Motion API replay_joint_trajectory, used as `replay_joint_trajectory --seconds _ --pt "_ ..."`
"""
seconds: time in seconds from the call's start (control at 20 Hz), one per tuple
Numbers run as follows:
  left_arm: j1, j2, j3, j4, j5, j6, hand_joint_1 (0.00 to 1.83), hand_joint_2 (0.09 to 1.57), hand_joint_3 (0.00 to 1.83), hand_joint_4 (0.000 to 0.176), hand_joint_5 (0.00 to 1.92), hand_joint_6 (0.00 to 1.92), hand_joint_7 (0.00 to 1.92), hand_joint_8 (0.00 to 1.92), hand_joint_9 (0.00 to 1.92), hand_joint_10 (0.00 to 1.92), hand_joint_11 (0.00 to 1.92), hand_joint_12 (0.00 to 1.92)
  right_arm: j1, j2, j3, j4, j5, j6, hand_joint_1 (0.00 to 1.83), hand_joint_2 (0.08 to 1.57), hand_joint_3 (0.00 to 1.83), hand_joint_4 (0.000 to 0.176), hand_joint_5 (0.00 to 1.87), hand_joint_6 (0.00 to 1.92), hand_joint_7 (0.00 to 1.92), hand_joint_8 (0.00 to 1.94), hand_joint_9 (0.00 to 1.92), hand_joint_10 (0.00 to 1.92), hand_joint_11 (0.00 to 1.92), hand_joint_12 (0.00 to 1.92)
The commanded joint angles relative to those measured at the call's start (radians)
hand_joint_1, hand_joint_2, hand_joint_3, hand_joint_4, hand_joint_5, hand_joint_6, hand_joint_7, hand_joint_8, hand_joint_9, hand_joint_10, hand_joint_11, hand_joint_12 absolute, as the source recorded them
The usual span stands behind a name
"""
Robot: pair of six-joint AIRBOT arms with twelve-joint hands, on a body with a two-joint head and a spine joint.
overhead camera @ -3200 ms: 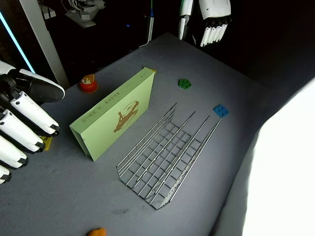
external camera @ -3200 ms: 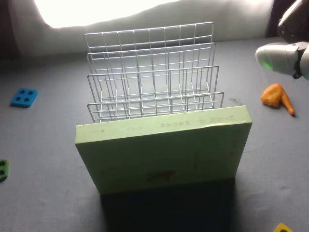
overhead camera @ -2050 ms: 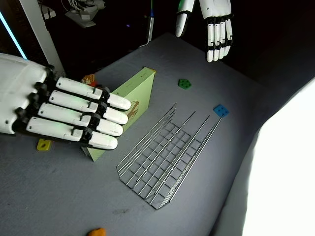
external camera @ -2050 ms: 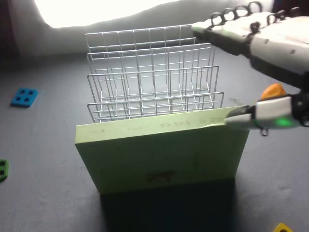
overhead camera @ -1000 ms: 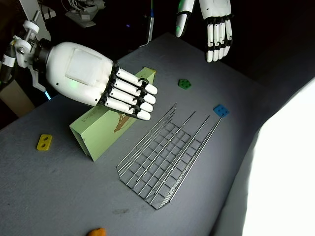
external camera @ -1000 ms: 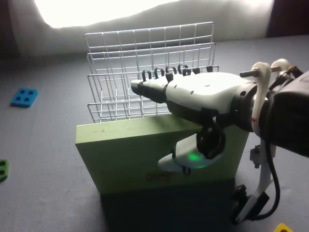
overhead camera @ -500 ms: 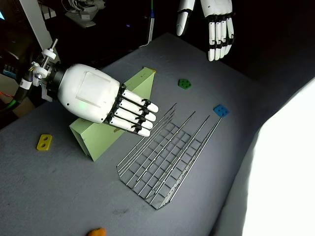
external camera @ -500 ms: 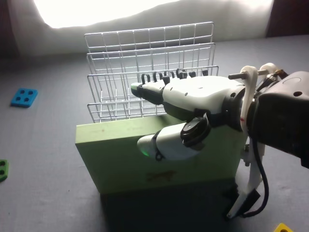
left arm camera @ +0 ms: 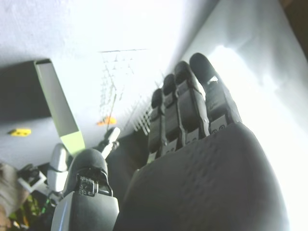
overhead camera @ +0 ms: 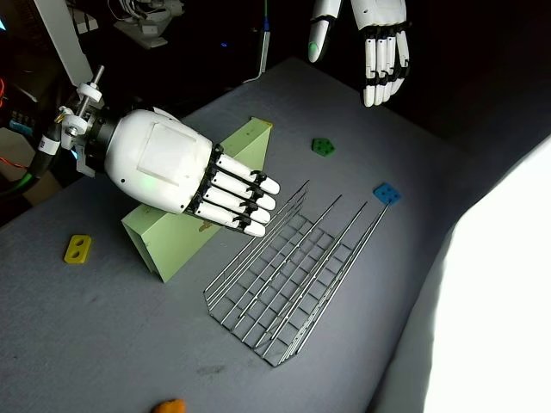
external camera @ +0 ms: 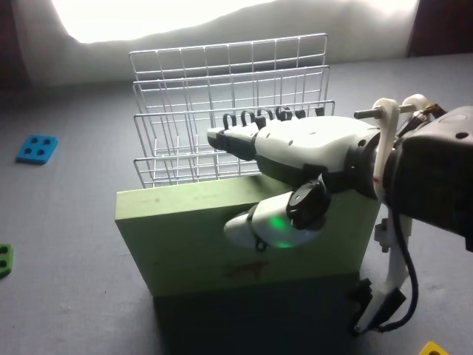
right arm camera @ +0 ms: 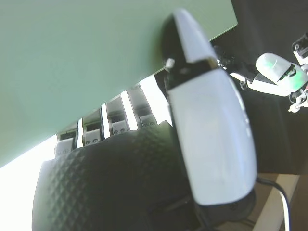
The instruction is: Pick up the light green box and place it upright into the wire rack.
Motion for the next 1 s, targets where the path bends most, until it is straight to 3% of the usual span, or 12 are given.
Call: replay_joint_trajectory --seconds 0.0,0.2,0.25,0.35,0.4,0.45,0.5,0.6,0.7,0.8,0.95 --pt "-0.013 0.001 -0.003 0.01 0.084 0.0 0.01 1.2 0.0 0.0 0.24 0.01 0.3 0.01 0.31 0.01 0.0 0.8 0.016 0.006 -0.005 -0.037 -0.014 0.0 0.67 1.17 0.03 0.0 0.0 0.0 0.0 0.0 0.0 0.0 0.0 0.0" --pt "-0.013 0.001 -0.003 0.01 0.084 0.0 0.01 1.2 0.0 0.0 0.24 0.01 0.3 0.0 0.31 0.01 0.0 0.8 0.014 0.008 -0.009 -0.036 -0.014 -0.011 0.67 1.17 0.03 0.0 0.0 0.0 0.0 0.0 0.0 0.0 0.0 0.0" --pt "-0.014 0.001 -0.003 0.01 0.084 0.0 0.0 1.2 0.0 0.0 0.19 0.01 0.22 0.0 0.23 0.01 0.0 0.63 0.013 0.009 -0.012 -0.036 -0.014 -0.016 0.52 1.22 0.05 0.0 0.0 0.0 0.0 0.0 0.0 0.0 0.0 0.0" --pt "-0.014 0.001 -0.003 0.01 0.084 0.0 0.01 1.2 0.0 0.0 0.2 0.01 0.21 0.0 0.24 0.01 0.0 0.63 0.012 0.01 -0.018 -0.036 -0.014 -0.029 0.61 1.23 0.05 0.0 0.0 0.0 0.0 0.0 0.0 0.0 0.0 0.0" --pt "-0.015 0.001 -0.004 0.01 0.084 0.0 0.01 1.21 0.0 0.0 0.2 0.0 0.21 0.0 0.22 0.0 0.0 0.59 0.009 0.01 -0.018 -0.036 -0.014 -0.032 0.76 1.2 0.03 0.0 0.04 0.02 0.04 0.01 0.0 0.0 0.0 0.0" --pt "-0.015 0.001 -0.005 0.01 0.084 0.0 0.03 1.21 0.0 0.0 0.21 0.0 0.22 0.0 0.24 0.01 0.0 0.62 0.008 0.01 -0.018 -0.036 -0.014 -0.032 0.98 1.17 0.0 0.0 0.32 0.05 0.43 0.03 0.28 0.27 0.0 0.73" --pt "-0.016 0.001 -0.005 0.01 0.084 0.0 0.0 1.22 0.0 0.0 0.19 0.0 0.21 0.0 0.21 0.0 0.0 0.52 0.007 0.01 -0.018 -0.036 -0.014 -0.034 1.16 1.24 0.0 0.0 0.68 1.22 0.77 1.41 0.5 1.4 0.27 1.76" --pt "-0.016 0.001 -0.005 0.01 0.084 0.0 0.0 1.22 0.0 0.0 0.19 0.0 0.21 0.0 0.21 0.0 0.0 0.51 0.007 0.01 -0.018 -0.036 -0.014 -0.035 1.16 1.25 0.0 0.0 0.67 1.28 0.77 1.48 0.49 1.48 0.28 1.82" --pt "-0.016 0.001 -0.005 0.01 0.084 0.0 0.0 1.22 0.0 0.0 0.18 0.0 0.22 0.0 0.21 0.0 0.0 0.53 0.006 0.01 -0.018 -0.036 -0.014 -0.036 1.17 1.24 0.0 0.0 0.74 1.21 0.78 1.48 0.53 1.51 0.29 1.84" --pt "-0.016 0.001 -0.004 0.01 0.084 0.0 0.0 1.22 0.0 0.0 0.18 0.0 0.22 0.0 0.21 0.0 0.0 0.55 0.006 0.01 -0.018 -0.036 -0.014 -0.037 1.21 1.22 0.0 0.0 0.84 1.01 0.74 1.59 0.54 1.62 0.34 1.89" --pt "-0.016 0.001 -0.003 0.01 0.084 0.0 0.02 1.23 0.0 0.0 0.18 0.01 0.22 0.01 0.22 0.0 0.0 0.58 0.011 0.014 -0.02 -0.036 -0.015 -0.038 1.21 1.22 0.0 0.0 0.87 0.96 0.73 1.63 0.53 1.71 0.36 1.92"
